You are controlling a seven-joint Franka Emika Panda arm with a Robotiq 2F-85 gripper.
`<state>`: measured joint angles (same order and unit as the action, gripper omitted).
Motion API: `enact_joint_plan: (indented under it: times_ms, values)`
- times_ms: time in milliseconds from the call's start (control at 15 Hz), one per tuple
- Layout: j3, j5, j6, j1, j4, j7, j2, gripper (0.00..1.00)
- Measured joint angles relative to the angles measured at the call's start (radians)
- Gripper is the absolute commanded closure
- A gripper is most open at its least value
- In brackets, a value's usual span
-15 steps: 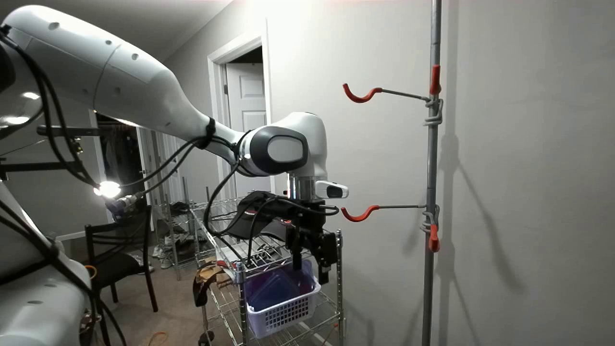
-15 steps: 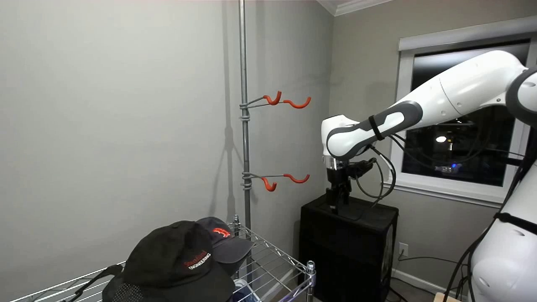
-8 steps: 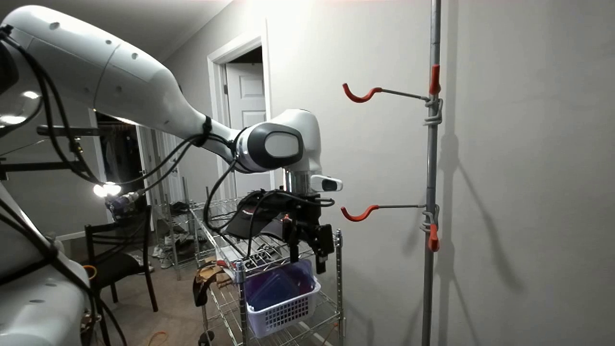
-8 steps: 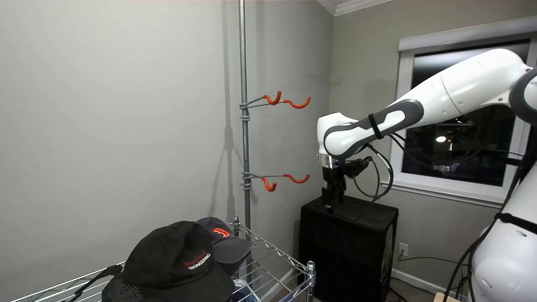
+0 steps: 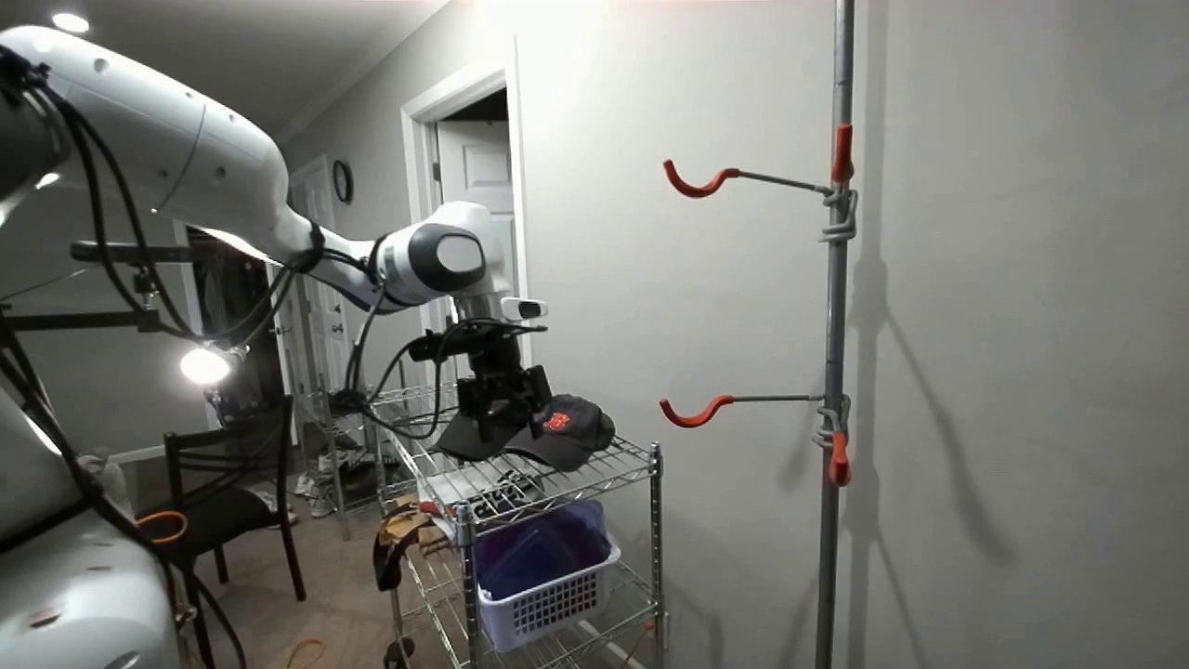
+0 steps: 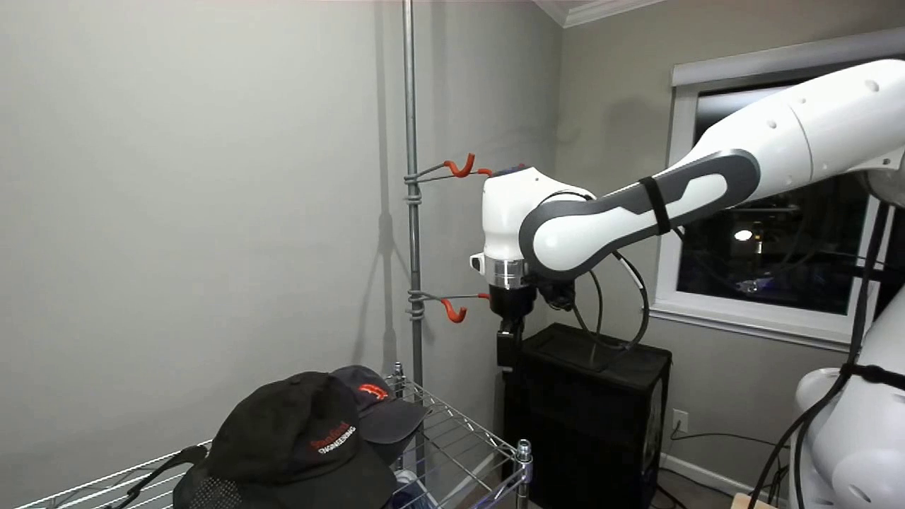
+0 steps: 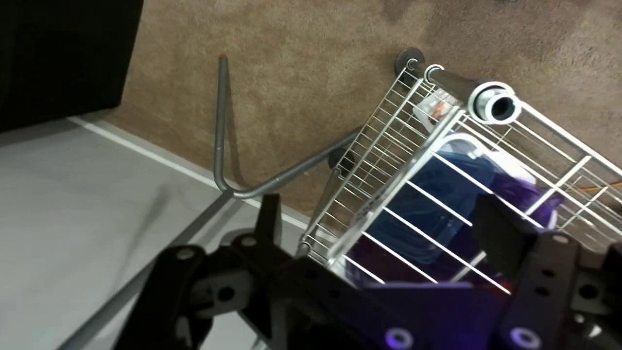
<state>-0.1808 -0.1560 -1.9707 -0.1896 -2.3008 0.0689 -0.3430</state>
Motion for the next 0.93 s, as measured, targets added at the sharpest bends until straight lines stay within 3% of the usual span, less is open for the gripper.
enact_joint_plan:
  times_ms: [400, 667, 933]
  values:
    - [-0.122, 0.017, -0.057, -0.117, 0.113, -0.002, 0.039, 0.0]
    - [-0.153, 0.016, -0.088, -0.131, 0.202, -0.002, 0.109, 0.0]
    - [-0.152, 0.016, -0.088, -0.13, 0.201, -0.002, 0.112, 0.0]
